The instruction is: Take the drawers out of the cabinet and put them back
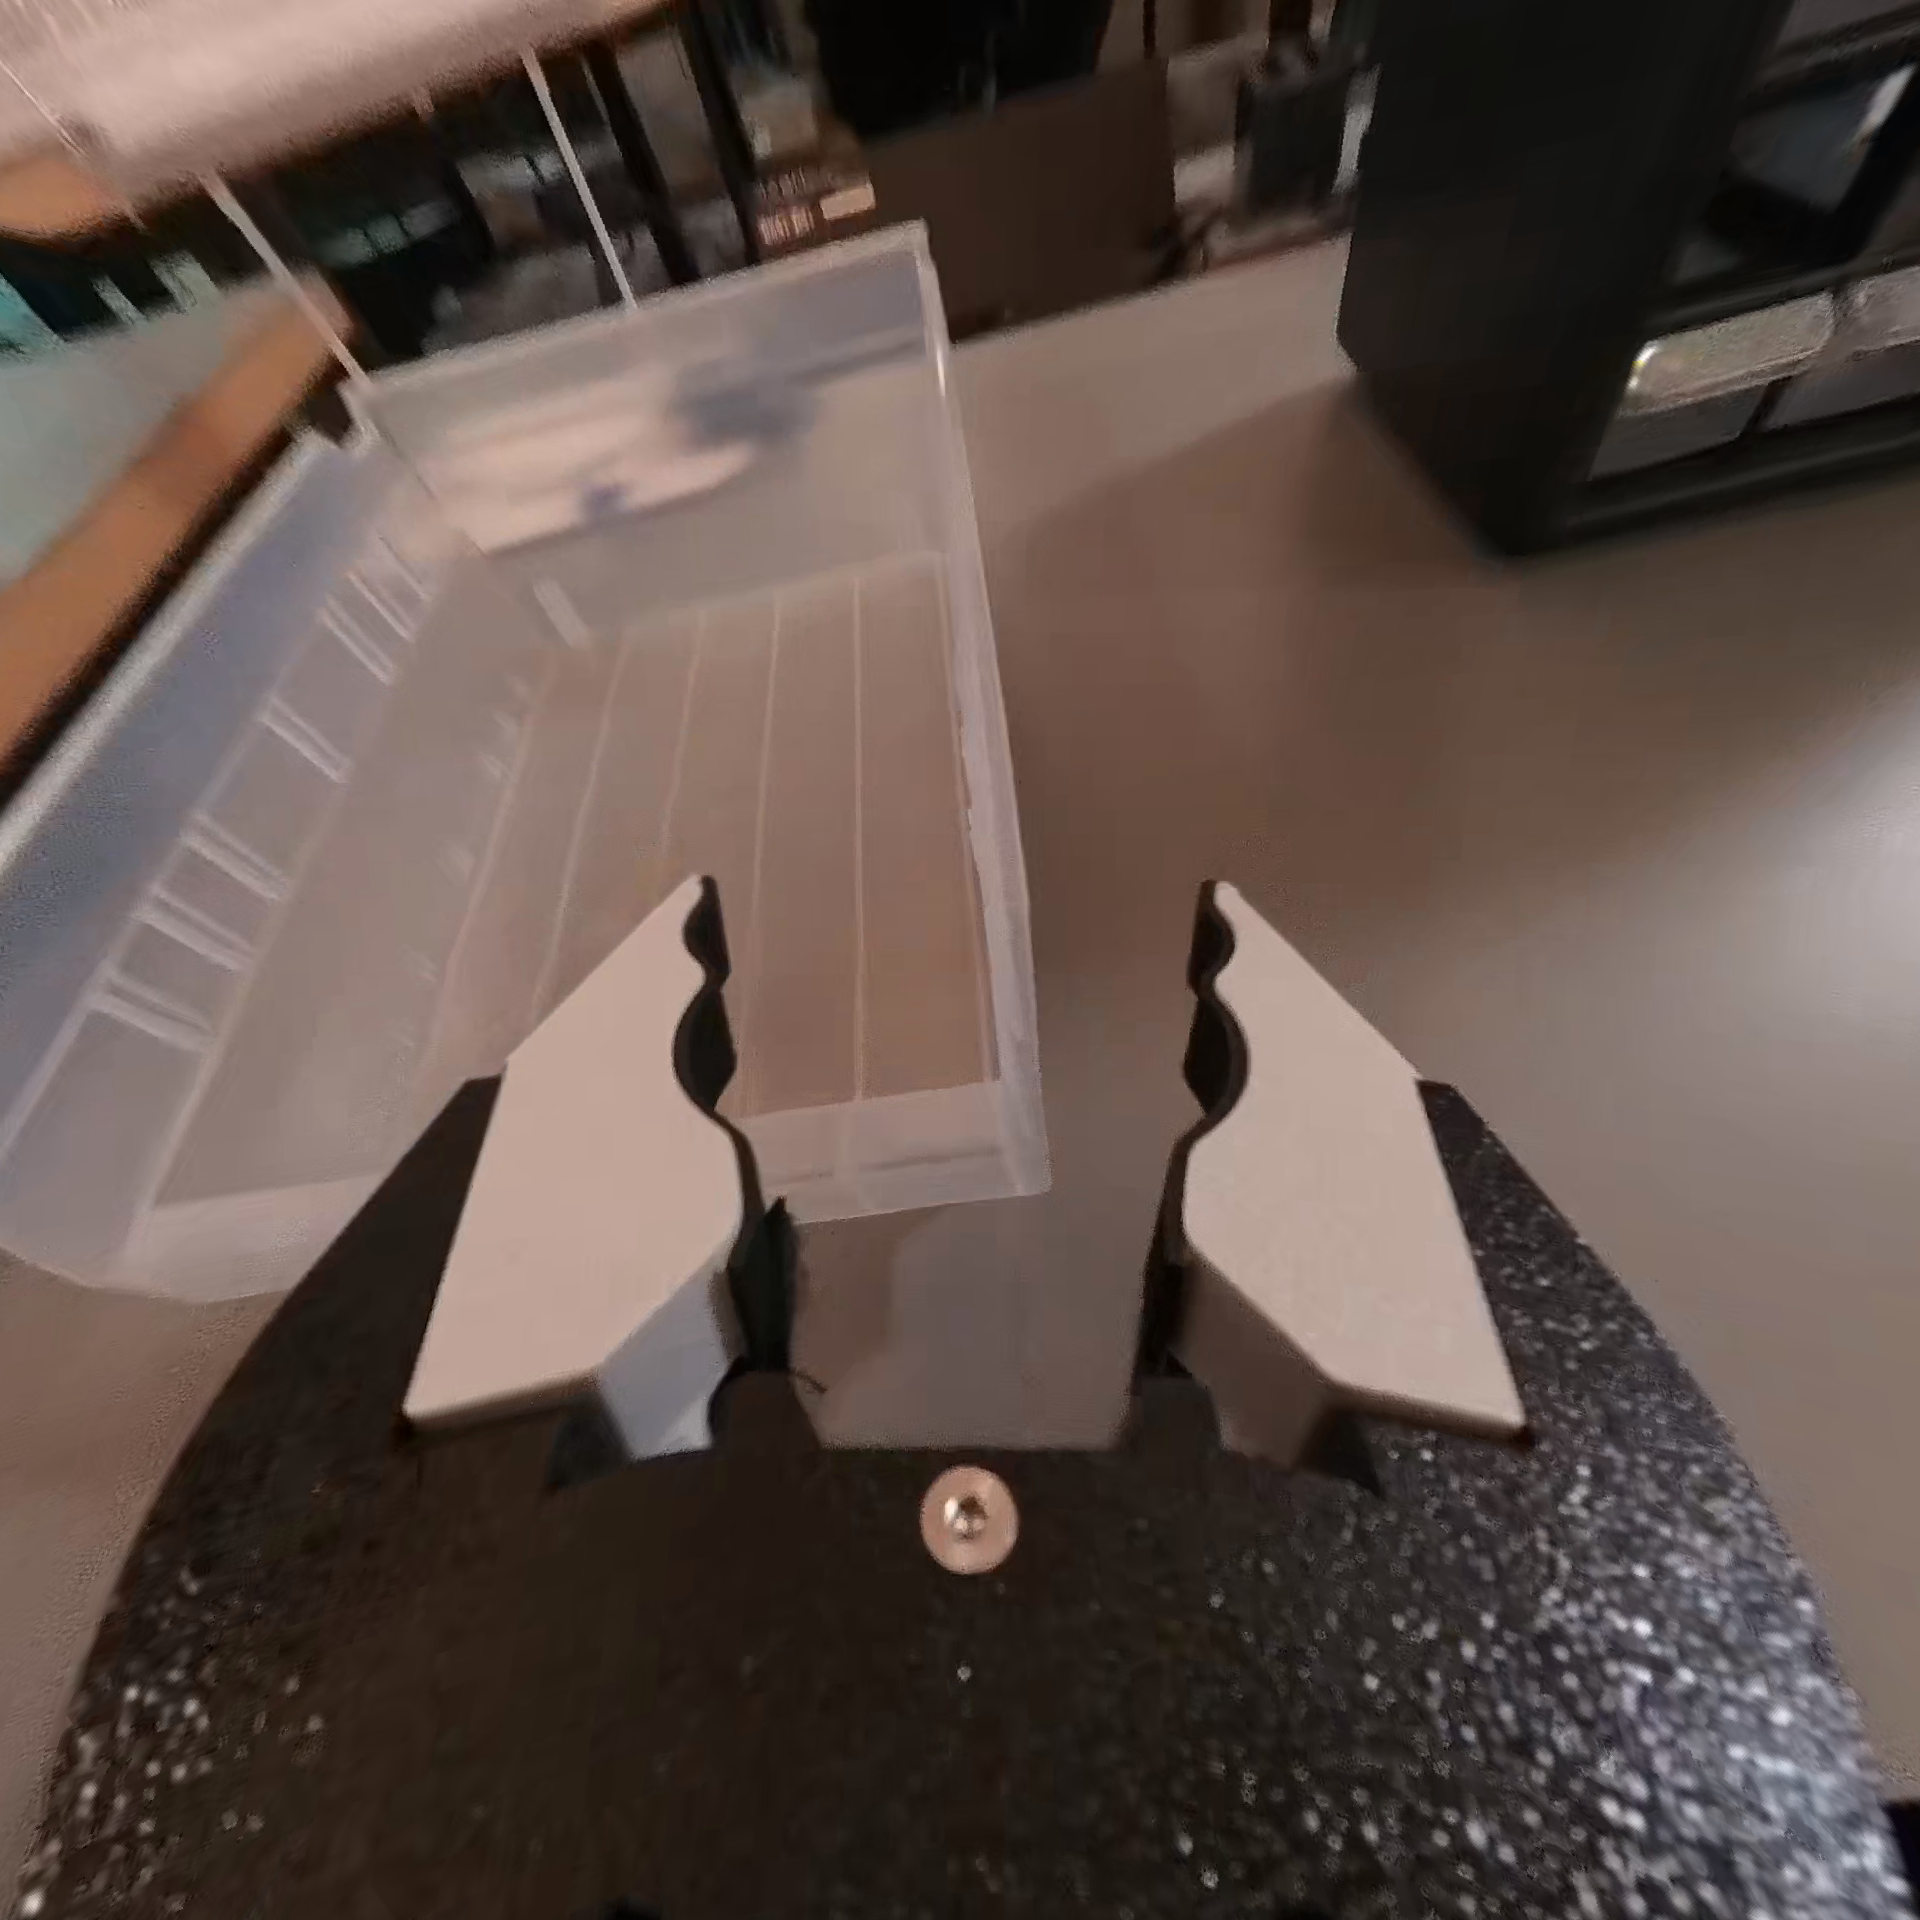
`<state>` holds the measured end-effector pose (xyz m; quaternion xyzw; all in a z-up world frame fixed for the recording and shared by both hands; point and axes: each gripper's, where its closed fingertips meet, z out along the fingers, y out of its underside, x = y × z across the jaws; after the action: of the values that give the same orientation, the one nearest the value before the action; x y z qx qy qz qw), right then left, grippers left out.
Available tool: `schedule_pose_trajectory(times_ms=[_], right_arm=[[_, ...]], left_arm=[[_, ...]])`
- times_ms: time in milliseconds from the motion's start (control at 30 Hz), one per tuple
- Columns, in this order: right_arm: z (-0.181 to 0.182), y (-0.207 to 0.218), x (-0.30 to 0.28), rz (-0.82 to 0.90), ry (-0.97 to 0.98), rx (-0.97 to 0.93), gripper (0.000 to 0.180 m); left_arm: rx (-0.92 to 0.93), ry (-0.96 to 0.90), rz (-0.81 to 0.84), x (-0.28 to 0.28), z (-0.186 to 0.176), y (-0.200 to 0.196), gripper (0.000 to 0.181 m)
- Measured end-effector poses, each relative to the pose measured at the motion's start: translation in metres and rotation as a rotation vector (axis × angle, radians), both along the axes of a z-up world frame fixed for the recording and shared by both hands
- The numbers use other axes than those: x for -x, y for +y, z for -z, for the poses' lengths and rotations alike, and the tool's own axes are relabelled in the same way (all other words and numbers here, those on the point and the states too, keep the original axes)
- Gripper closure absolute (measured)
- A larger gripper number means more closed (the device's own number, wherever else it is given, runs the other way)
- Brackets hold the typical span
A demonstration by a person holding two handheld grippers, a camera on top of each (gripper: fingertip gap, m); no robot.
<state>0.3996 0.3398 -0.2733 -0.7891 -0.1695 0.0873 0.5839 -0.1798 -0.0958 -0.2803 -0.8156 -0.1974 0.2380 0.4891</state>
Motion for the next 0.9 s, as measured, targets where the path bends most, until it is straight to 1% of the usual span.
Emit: schedule_pose_trajectory(times_ms=[33,100,133,200,267,367,433,533,600,733,900], right_arm=[[0.001,-0.001,-0.001,-0.008,0.018,0.020,0.159],[0.007,-0.001,-0.002,-0.024,0.058,0.075,0.161],[0.008,-0.002,-0.001,-0.036,0.084,0.095,0.161],[0.011,-0.003,0.001,-0.062,0.117,0.124,0.158],[0.016,-0.006,0.003,-0.080,0.121,0.162,0.154],[0.018,-0.009,-0.002,-0.064,0.054,0.168,0.170],[0.019,-0.008,-0.004,-0.051,0.019,0.163,0.173],[0.019,-0.008,-0.007,-0.045,-0.030,0.160,0.176],[0.019,-0.009,-0.008,-0.067,-0.028,0.164,0.176],[0.019,-0.020,-0.010,-0.139,-0.045,0.170,0.176],[0.019,-0.040,-0.006,-0.281,-0.063,0.183,0.175]], left_arm=[[-0.001,-0.046,0.000,0.002,0.006,0.003,0.098],[-0.031,-0.097,-0.005,0.006,0.010,0.009,0.116],[-0.033,-0.093,-0.019,0.010,0.011,0.009,0.124],[-0.012,-0.041,-0.027,0.014,0.007,0.009,0.151],[0.001,-0.010,-0.030,0.014,0.007,0.010,0.155],[0.044,0.079,-0.009,0.011,0.006,0.013,0.175],[0.068,0.138,-0.015,0.011,0.006,0.013,0.176],[0.066,0.159,-0.022,0.012,0.005,0.011,0.176],[0.065,0.171,-0.018,0.013,0.005,0.009,0.176],[0.060,0.181,-0.002,0.013,0.005,0.003,0.176],[0.052,0.187,0.010,0.012,0.003,-0.004,0.176]])
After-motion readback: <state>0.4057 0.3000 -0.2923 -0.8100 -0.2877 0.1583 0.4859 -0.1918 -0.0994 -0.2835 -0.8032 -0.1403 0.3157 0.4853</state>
